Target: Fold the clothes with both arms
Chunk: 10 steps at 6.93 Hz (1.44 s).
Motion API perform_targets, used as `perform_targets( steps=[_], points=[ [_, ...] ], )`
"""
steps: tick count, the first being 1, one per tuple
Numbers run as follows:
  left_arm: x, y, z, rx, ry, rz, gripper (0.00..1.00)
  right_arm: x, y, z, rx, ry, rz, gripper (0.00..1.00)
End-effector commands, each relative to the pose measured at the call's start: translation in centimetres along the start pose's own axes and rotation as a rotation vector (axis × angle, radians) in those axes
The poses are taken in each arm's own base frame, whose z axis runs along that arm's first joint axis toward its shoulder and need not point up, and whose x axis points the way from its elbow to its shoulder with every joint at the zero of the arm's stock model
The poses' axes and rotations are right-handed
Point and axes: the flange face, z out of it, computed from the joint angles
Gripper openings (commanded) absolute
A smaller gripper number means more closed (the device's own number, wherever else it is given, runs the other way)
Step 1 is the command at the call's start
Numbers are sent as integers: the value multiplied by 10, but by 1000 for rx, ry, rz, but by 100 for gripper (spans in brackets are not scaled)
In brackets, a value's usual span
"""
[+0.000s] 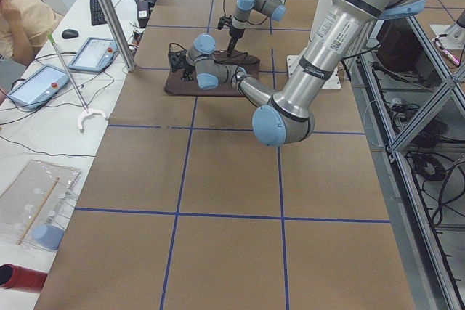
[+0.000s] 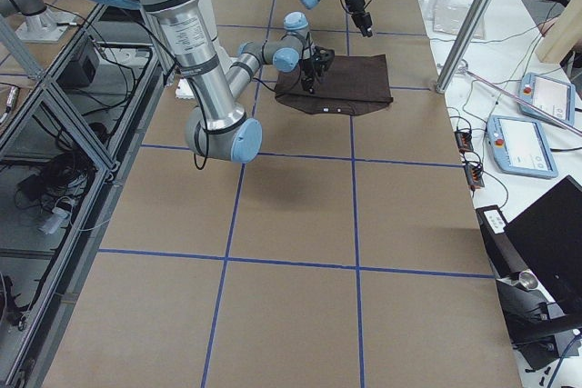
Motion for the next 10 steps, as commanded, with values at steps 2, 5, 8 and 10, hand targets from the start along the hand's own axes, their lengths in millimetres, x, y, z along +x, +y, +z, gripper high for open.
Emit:
perform_targets(
  steps=[2,5,8,10],
  points=[
    [-3,0,0,-2,-1,-1,56,-17,31,-2,-88,140,-246,100],
    [-2,3,1,-6,1,-25,56,-19,61,18,-127,181,-292,100],
    [-4,3,1,-6,0,-27,56,-3,63,38,-144,232,-308,100],
    [-4,3,0,-6,1,-27,56,4,54,33,-146,256,-298,100]
  ],
)
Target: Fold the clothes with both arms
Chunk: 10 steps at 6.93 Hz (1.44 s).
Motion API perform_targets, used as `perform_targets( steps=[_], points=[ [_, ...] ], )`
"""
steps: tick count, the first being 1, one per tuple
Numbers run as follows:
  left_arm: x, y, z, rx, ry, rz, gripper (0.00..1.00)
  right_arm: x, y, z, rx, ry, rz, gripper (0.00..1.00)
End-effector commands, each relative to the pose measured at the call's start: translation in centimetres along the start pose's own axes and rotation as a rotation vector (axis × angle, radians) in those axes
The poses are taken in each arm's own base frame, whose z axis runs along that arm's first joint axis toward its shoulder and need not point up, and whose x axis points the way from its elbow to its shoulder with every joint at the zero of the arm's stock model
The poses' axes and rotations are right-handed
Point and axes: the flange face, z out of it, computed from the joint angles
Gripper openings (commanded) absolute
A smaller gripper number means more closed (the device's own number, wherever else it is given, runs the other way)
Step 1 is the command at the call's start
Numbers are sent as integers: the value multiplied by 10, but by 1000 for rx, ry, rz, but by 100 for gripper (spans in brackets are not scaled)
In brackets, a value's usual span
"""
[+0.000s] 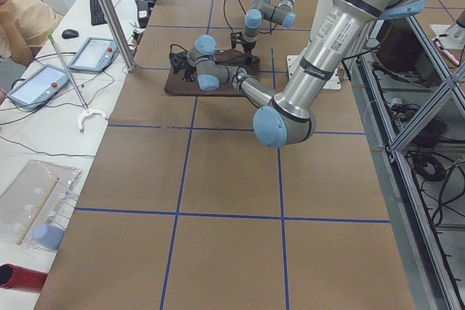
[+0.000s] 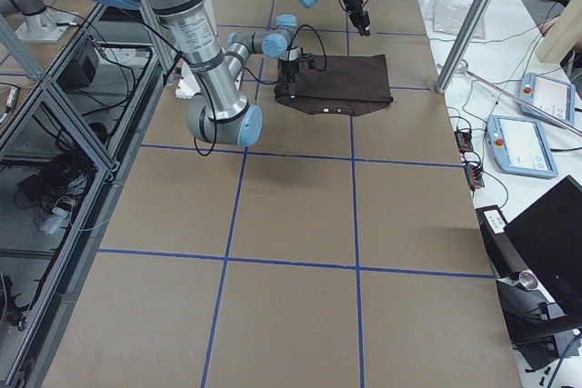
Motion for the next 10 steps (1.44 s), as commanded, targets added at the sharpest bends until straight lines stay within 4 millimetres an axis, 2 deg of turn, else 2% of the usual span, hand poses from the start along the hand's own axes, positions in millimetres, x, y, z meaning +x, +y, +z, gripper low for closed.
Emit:
perform_targets(
  steps=[1,2,4,5,6,8,10],
  points=[
    [0,0,0,-1,1,0,56,47,1,-11,-12,30,-63,100],
    [1,0,0,-1,1,-1,56,89,15,-3,-18,48,-94,100],
    [2,1,-1,-1,4,0,56,150,23,7,-16,85,-138,100],
    [2,1,-1,-1,4,0,56,150,18,-2,-12,71,-128,100],
    [2,1,-1,-1,6,0,56,130,12,-17,7,40,-125,100],
    [7,1,-7,-1,18,2,56,77,-4,-41,35,-15,-134,100],
    [8,2,-8,-1,21,2,56,41,4,-43,26,-28,-165,100]
  ],
)
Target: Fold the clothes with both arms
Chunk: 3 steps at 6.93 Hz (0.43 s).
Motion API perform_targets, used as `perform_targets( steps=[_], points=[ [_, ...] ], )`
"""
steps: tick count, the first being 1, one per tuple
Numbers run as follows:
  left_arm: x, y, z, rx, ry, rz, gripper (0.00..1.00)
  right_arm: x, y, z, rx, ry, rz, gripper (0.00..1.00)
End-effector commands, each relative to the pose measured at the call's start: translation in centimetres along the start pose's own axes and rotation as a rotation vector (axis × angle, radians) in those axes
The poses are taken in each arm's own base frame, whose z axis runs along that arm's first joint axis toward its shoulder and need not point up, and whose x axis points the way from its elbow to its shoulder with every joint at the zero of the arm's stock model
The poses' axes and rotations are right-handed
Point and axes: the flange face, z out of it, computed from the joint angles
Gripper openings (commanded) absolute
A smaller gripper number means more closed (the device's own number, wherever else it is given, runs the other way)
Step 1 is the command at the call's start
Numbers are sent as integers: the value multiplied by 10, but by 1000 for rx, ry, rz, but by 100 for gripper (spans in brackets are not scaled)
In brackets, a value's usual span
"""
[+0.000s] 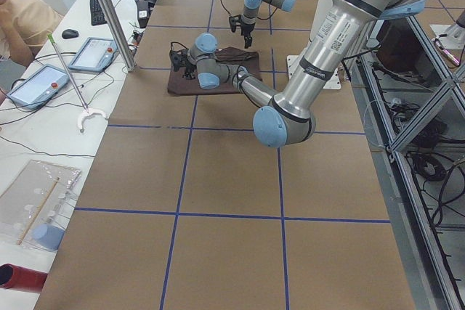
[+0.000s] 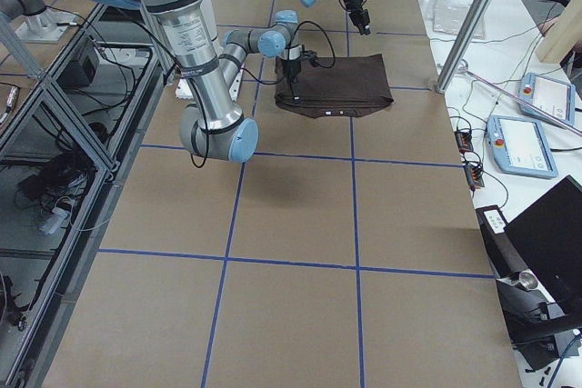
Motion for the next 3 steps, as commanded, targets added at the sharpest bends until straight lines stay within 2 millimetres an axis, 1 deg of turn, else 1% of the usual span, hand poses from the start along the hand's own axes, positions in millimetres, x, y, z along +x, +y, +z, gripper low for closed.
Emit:
perform_targets(
  steps=[1,2,3],
  points=[
    [-1,0,0,0,-1,1,56,-42,-9,4,-14,4,-23,100],
    [-1,0,-1,0,0,1,56,-54,-17,8,-22,15,-29,100],
    [-1,0,-1,0,0,-1,56,-51,-14,17,-33,30,-35,100]
  ],
)
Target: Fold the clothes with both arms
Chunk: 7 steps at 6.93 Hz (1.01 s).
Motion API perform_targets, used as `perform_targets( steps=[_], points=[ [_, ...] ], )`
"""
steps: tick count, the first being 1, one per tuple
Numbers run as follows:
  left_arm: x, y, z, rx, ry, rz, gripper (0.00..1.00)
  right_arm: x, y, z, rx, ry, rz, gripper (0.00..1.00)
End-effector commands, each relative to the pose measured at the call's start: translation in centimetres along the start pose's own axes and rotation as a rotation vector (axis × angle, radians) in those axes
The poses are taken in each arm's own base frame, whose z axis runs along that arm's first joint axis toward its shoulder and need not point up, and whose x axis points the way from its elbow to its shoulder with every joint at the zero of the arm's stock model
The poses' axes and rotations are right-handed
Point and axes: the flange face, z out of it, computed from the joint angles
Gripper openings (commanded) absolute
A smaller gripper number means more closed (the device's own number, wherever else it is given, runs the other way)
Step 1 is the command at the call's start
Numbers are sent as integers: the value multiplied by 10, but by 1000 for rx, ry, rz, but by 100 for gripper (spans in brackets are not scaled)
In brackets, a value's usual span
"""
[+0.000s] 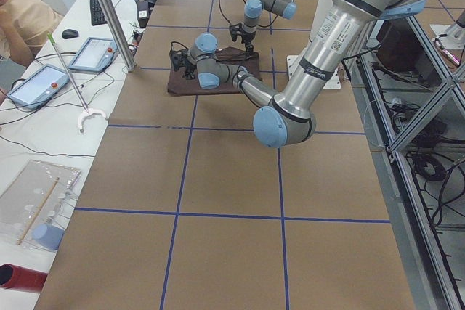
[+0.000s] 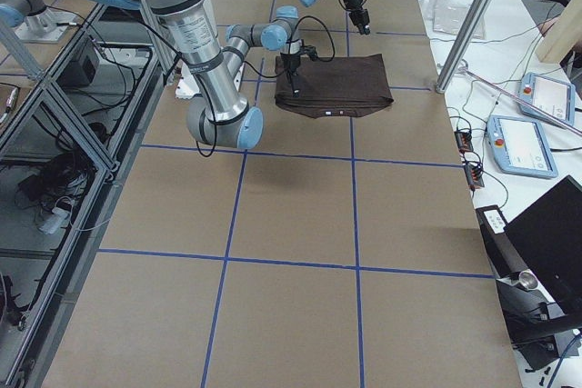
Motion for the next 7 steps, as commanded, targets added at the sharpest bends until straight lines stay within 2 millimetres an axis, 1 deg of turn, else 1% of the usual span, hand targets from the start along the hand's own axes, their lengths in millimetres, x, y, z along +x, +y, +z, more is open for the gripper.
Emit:
perform_targets(
  steps=[1,4,6,7],
  points=[
    [0,0,0,0,0,-1,56,-3,-1,15,-21,24,-8,100],
    [-1,0,-1,0,0,-1,56,4,3,24,-34,37,-6,100],
    [-1,1,-3,0,5,0,56,5,3,25,-35,38,-7,100],
    [-1,1,-3,0,3,0,56,16,7,32,-43,47,-2,100]
  ],
)
